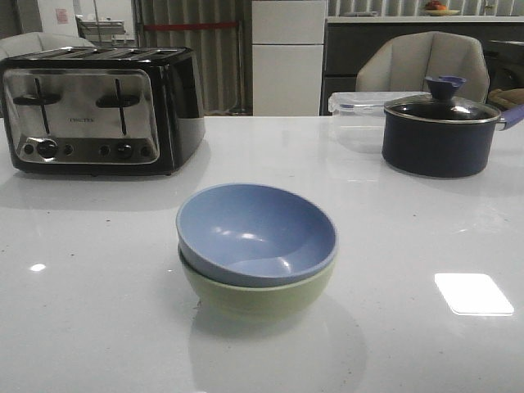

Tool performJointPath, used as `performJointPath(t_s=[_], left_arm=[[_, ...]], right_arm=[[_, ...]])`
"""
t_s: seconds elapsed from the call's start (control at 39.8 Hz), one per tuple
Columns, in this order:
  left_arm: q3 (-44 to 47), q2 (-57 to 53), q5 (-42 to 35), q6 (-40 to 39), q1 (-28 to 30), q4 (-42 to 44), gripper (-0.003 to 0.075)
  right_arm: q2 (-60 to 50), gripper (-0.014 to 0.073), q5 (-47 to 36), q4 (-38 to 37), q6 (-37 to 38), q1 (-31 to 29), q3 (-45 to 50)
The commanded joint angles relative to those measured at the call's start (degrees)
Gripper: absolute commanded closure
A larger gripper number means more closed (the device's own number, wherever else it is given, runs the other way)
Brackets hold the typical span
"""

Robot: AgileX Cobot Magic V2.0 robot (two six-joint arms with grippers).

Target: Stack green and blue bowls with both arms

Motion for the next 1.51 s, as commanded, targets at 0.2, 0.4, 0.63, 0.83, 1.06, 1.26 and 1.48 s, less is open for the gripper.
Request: performJointPath(t_s=[0.2, 0.4, 0.63, 0.83, 1.06, 1.26, 1.48], left_arm=[[0.43, -1.08, -5.56, 0.00, -0.40, 0.00, 0.0621], [0.43, -1.08, -5.56, 0.00, -0.40, 0.00, 0.0621], [0.43, -1.08, -5.56, 0.00, -0.40, 0.00, 0.0621], [0.43, -0.99, -5.45, 0.00, -0.40, 0.00, 0.0621], [0.43, -0.99, -5.45, 0.00, -0.40, 0.00, 0.0621], [0.43, -0.99, -5.45, 0.00, -0.40, 0.00, 0.0621], [0.43, -0.99, -5.45, 0.00, -0.40, 0.00, 0.0621]], right_arm=[[-0.04, 0.0575, -3.28, -0.01, -0.13, -0.11, -1.44], [-0.04, 0.0575, -3.28, -0.01, -0.13, -0.11, -1.44], [-0.04, 0.0575, -3.28, -0.01, -0.13, -0.11, -1.44], [-6.17, 0.0575, -6.45, 0.23, -0.13, -5.27, 3.74], [-20.52, 0.0575, -27.94, 0.23, -0.13, -20.49, 18.94], [-31.87, 0.0575, -42.37, 0.23, -0.13, -28.70, 32.56], [-36.86, 0.0575, -48.90, 0.23, -0.13, -31.21, 39.99]])
